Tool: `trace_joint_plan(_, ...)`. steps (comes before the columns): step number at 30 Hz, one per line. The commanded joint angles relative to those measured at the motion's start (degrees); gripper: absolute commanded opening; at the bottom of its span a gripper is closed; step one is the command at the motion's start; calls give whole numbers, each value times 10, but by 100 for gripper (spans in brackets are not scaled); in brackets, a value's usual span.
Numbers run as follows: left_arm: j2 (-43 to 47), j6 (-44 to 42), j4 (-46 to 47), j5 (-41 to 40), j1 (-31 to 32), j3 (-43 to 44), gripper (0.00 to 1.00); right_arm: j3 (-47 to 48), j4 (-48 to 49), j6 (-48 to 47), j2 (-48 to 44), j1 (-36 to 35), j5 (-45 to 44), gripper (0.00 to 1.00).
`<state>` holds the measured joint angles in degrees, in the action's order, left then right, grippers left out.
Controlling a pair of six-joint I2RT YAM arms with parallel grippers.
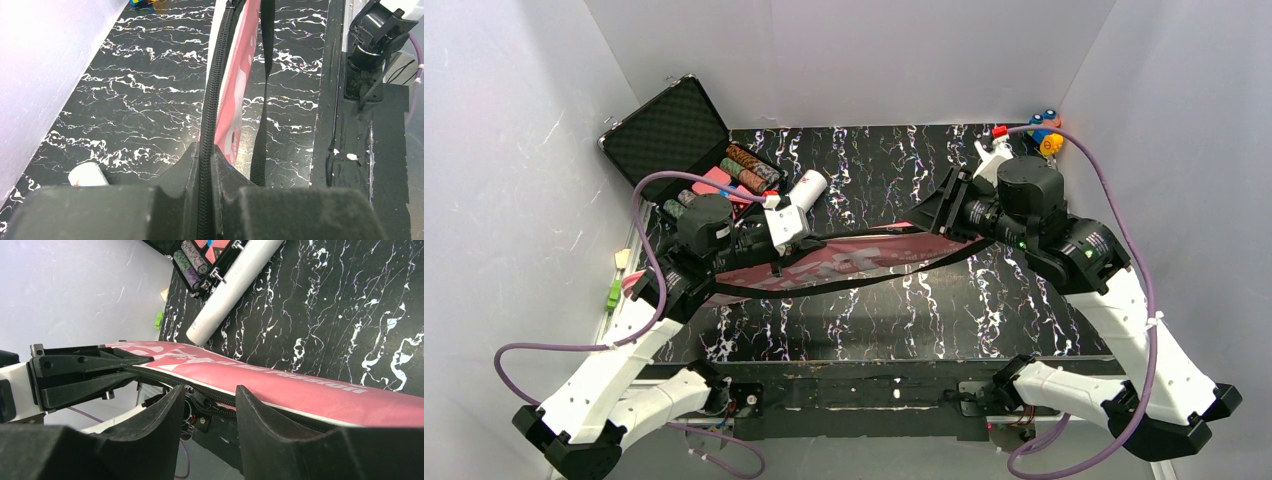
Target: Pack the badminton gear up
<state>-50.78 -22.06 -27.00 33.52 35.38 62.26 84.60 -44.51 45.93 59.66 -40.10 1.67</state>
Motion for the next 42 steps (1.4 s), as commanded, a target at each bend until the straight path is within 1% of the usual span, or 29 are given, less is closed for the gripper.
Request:
trace_joint_plan(1,25,-9,55,12,-2,11,0,9,-24,1,-11,-7,3,51)
trace_joint_plan(7,27,-9,55,12,-2,10,0,17,-32,8,-26,-11,-1,52)
trace_joint_plan(18,27,-8,55,16,-2,9,0,-10,-44,16,-56,-20,-14,52)
trace_joint_plan(20,28,-8,55,16,-2,11,0,-12,-44,14,-56,-20,-30,53)
trace_joint_plan(25,29,-6,53,20,-2,11,0,6,-35,4,-42,-20,-31,53)
trace_joint_plan(29,29,-5,53,22,-3,11,0,61,-34,-13,-23,-20,-40,53)
trace_joint_plan(32,28,-6,54,24,-4,12,0,90,-25,-18,-4,-20,-27,54)
trace_joint_plan(35,29,-6,54,24,-4,12,0,91,-16,-17,15,-20,1,54)
trace_joint_plan(42,33,-7,51,24,-5,10,0,61,-15,-8,17,-23,8,53)
